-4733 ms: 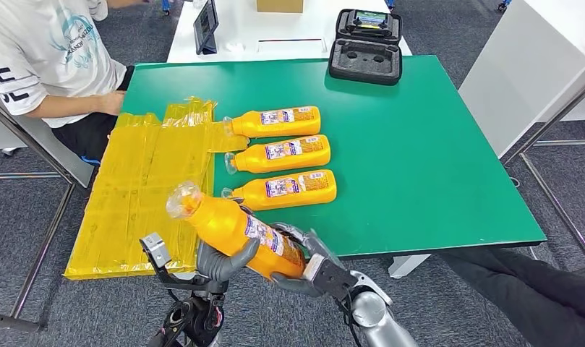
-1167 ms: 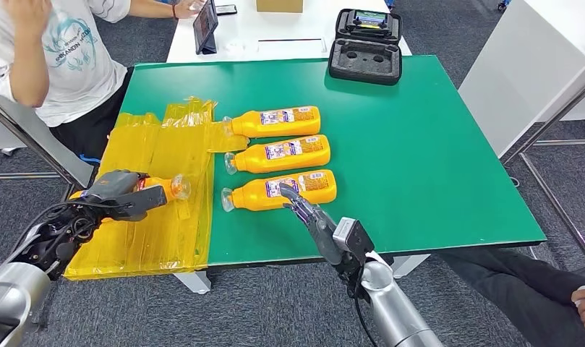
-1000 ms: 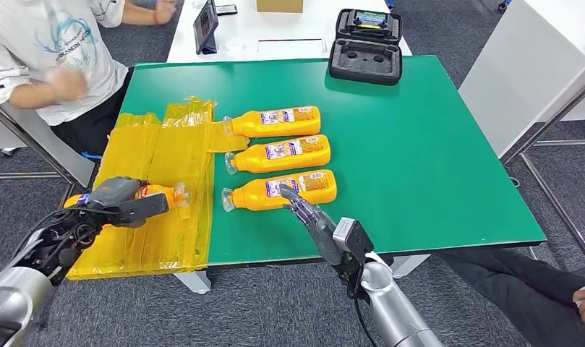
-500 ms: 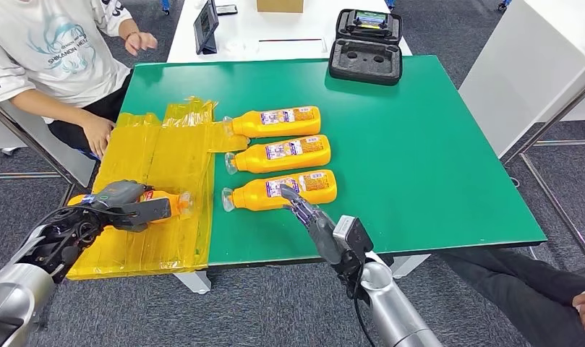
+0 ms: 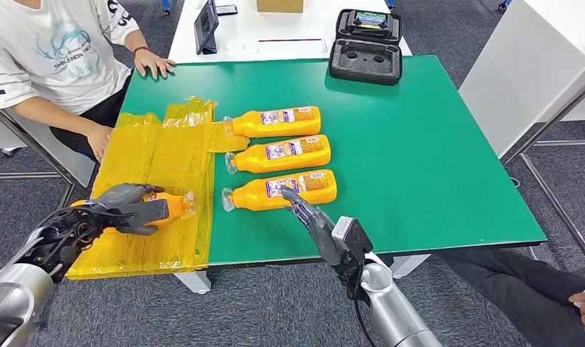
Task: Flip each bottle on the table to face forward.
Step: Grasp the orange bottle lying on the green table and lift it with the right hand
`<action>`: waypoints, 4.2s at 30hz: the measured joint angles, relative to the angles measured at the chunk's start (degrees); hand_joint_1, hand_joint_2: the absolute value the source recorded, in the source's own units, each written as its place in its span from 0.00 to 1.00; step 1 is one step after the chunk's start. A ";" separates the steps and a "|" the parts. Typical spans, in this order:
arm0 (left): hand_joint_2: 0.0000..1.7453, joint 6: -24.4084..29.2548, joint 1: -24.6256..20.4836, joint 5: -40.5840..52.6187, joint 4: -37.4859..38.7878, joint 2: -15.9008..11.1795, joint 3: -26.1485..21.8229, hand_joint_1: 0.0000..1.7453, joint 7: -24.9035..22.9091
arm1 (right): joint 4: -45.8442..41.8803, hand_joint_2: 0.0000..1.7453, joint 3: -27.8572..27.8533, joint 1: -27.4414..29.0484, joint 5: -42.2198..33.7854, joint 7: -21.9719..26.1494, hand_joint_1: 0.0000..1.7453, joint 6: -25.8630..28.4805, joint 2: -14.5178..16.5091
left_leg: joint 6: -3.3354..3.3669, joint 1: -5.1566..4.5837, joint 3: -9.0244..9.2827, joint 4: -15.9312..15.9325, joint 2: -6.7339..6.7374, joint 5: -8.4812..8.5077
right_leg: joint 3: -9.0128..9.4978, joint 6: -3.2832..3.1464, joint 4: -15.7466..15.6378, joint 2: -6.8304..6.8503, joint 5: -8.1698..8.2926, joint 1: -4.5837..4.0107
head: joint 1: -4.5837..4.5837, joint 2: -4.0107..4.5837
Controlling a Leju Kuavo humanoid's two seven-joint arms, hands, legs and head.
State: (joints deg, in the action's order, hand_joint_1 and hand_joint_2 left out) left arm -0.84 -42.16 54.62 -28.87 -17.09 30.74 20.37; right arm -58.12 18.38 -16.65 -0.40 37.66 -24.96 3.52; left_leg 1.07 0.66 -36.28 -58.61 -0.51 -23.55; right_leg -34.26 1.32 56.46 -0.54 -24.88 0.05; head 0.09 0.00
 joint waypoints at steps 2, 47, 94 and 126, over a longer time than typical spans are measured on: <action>0.00 -0.42 -0.01 -0.77 0.03 0.05 -0.11 0.00 0.45 | -0.01 0.00 0.00 0.08 -0.04 -0.07 0.00 0.13 0.00 | 0.00 0.00 0.00 0.00 -0.01 0.00 | 0.01 0.00 0.00 0.00 0.00 0.00 | -0.01 0.00; 0.00 40.56 3.08 -26.72 -10.92 6.52 -10.85 0.00 19.64 | -3.76 0.00 1.45 3.74 -2.07 -2.04 0.00 0.81 0.15 | 0.01 -0.01 0.07 0.00 -0.02 -0.01 | 0.08 0.00 -0.02 0.02 0.00 0.00 | 0.01 0.00; 0.00 40.88 32.54 -49.25 -49.95 22.08 -23.33 0.00 19.80 | 12.46 1.00 7.58 -21.38 23.28 -13.91 0.00 20.83 -8.63 | 0.10 -0.07 -0.04 -0.02 -0.01 0.04 | 0.00 0.16 -0.03 0.02 0.10 0.01 | -0.01 0.00; 0.00 40.86 33.94 -50.50 -48.33 23.06 -24.77 0.00 19.80 | 19.79 1.00 17.54 -25.16 22.32 -10.85 0.00 5.21 -8.12 | 0.11 -0.08 -0.04 -0.02 -0.02 0.04 | -0.02 0.16 -0.04 0.02 0.10 0.02 | -0.01 0.00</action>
State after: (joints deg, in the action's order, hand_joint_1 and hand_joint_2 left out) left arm 40.02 -8.23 4.12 -77.20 5.97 5.97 40.17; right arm -38.33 35.93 -41.81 21.92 26.81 -19.75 -4.61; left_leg 1.18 0.58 -36.32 -58.63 -0.53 -23.51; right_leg -34.28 1.48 56.42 -0.52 -24.78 0.07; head 0.09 0.00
